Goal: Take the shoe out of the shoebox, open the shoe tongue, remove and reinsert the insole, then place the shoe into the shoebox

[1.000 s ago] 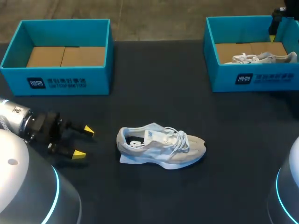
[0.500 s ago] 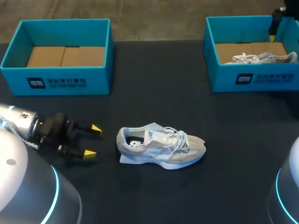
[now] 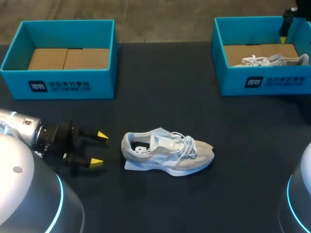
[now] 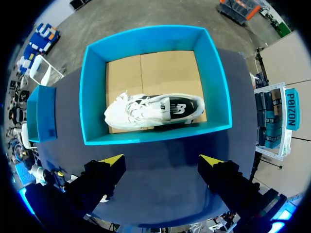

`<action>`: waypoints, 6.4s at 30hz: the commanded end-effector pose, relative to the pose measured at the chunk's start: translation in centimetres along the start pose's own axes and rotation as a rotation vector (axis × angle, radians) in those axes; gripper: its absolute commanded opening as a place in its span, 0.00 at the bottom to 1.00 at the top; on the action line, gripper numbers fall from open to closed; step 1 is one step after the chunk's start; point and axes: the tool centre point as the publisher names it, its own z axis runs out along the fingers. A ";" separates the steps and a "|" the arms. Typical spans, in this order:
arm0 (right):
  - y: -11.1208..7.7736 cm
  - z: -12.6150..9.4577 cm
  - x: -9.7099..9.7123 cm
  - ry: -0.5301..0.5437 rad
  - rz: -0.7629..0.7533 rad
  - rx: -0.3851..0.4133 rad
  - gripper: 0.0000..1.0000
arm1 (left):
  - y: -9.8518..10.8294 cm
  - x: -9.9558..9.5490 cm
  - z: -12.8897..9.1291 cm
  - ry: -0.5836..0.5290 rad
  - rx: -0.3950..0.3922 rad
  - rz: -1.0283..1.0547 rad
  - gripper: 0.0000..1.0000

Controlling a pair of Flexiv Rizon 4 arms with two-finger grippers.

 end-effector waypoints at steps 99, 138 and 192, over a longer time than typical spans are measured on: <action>-0.1 0.0 0.0 0.000 0.002 -0.003 1.00 | -2.7 -1.1 10.9 0.013 0.101 0.018 1.00; -0.1 0.0 0.0 0.000 0.002 -0.003 1.00 | -2.9 -0.6 12.6 0.047 0.084 0.026 0.00; -11.6 1.7 21.9 0.100 0.138 -0.004 1.00 | -2.9 -0.6 12.6 0.047 0.084 0.026 0.00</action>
